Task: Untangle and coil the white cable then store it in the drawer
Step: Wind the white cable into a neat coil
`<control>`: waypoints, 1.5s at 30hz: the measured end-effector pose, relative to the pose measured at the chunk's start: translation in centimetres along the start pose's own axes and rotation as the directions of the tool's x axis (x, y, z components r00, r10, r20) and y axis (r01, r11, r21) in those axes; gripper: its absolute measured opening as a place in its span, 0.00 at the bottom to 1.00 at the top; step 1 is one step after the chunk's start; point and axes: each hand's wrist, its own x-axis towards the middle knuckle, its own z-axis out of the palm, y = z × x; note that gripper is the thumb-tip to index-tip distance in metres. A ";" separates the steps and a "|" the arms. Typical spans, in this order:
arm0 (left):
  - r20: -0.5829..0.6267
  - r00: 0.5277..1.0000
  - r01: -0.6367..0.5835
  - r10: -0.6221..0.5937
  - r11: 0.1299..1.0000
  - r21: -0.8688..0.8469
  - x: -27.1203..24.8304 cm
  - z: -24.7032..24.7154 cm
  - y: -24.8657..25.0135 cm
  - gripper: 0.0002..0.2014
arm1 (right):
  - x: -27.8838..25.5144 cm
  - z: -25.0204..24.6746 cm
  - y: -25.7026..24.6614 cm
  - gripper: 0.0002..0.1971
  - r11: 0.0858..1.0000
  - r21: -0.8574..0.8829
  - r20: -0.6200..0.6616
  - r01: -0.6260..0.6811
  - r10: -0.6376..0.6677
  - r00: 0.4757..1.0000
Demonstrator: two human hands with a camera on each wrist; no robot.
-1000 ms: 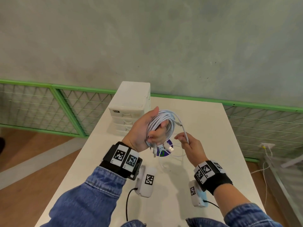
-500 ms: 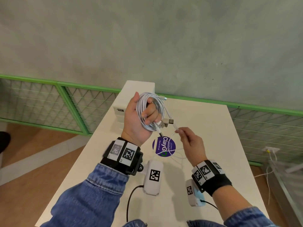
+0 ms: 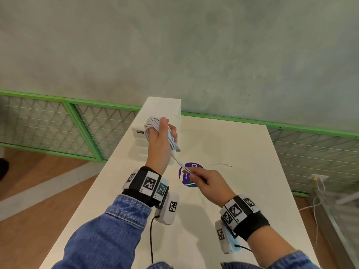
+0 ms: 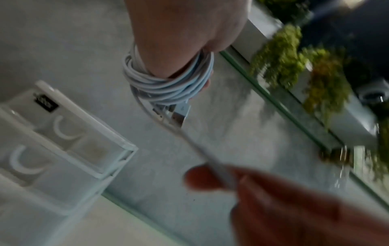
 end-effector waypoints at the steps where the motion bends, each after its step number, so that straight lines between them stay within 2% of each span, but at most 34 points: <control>1: 0.033 0.998 -0.056 0.053 0.993 0.099 -0.2 -0.1 -0.4 0.13 | 0.2 -0.2 -0.3 0.12 1.000 0.009 -0.016 0.025 -0.025 1.000; 3: 0.147 0.981 -0.167 0.129 0.944 0.284 -0.5 -0.4 -1.8 0.15 | 0.6 -0.6 -1.1 0.12 0.997 0.036 -0.045 0.075 -0.074 0.996; 4: 0.210 0.970 -0.196 0.124 0.909 0.368 -0.7 -0.6 -2.5 0.15 | 0.7 -0.7 -1.5 0.12 0.995 0.036 -0.055 0.094 -0.092 0.994; 6: 0.312 0.949 -0.196 0.038 0.847 0.494 -0.9 -0.9 -3.9 0.19 | 0.8 -0.9 -1.9 0.14 0.993 0.007 -0.077 0.120 -0.119 0.990; 8: 0.353 0.931 -0.131 -0.095 0.813 0.567 -1.0 -0.9 -4.7 0.20 | 0.6 -0.9 -1.9 0.12 0.991 0.000 -0.109 0.132 -0.131 0.985; 11: 0.414 0.882 -0.063 -0.227 0.812 0.580 -1.5 -0.5 -4.7 0.23 | 0.4 -1.2 -2.0 0.04 0.989 0.062 -0.158 0.134 -0.123 0.980; 12: 0.447 0.858 -0.054 -0.252 0.822 0.567 -1.8 -0.4 -4.8 0.26 | 0.5 -1.5 -2.0 0.05 0.989 0.080 -0.178 0.128 -0.112 0.978; 15: 0.496 0.753 0.115 -0.431 0.830 0.547 -2.8 -0.5 -5.3 0.30 | 0.9 -2.3 -1.8 0.17 0.993 0.104 -0.232 0.050 -0.025 0.972; 18: 0.509 0.609 0.296 -0.609 0.769 0.566 -3.4 -0.8 -5.4 0.33 | 1.0 -2.6 -1.8 0.19 0.994 0.101 -0.196 0.043 -0.023 0.980; 20: 0.535 0.523 0.344 -0.663 0.739 0.580 -3.5 -0.9 -5.0 0.37 | 1.1 -2.9 -1.6 0.23 0.988 0.125 -0.206 0.088 -0.061 0.977; 22: 0.556 0.484 0.352 -0.676 0.732 0.584 -3.7 -0.9 -4.5 0.36 | 1.3 -3.3 -0.9 0.24 0.979 0.172 -0.238 0.111 -0.068 0.969; 24: 0.566 0.484 0.352 -0.667 0.741 0.572 -3.9 -0.8 -4.1 0.30 | 1.4 -3.4 -0.6 0.23 0.976 0.187 -0.229 0.116 -0.071 0.971; 26: 0.574 0.488 0.416 -0.658 0.753 0.510 -4.1 -0.6 -3.9 0.25 | 1.3 -3.5 -0.6 0.20 0.975 0.185 -0.221 0.119 -0.077 0.972; 30: 0.657 0.506 0.561 -0.559 0.792 0.242 -3.8 -1.0 -3.6 0.22 | 1.2 -3.5 0.9 0.15 0.962 0.272 -0.263 0.036 0.038 0.964; 34: 0.661 0.608 0.581 -0.440 0.814 0.007 -3.1 -0.7 -3.0 0.23 | 0.2 -2.4 2.7 0.16 0.949 0.302 -0.246 -0.086 0.165 0.955; 39: 0.602 0.718 0.558 -0.349 0.806 -0.198 -2.7 0.9 -2.0 0.28 | -0.2 0.0 4.1 0.22 0.974 0.186 -0.136 -0.131 0.158 0.978; 42: 0.524 0.796 0.521 -0.303 0.782 -0.340 -2.3 1.6 -1.5 0.29 | -0.3 0.7 4.0 0.17 0.977 0.116 -0.017 -0.176 0.180 0.984; 45: 0.415 0.869 0.451 -0.270 0.777 -0.440 -1.3 1.7 -0.7 0.24 | -0.5 1.1 3.9 0.12 0.979 0.093 0.045 -0.180 0.176 0.983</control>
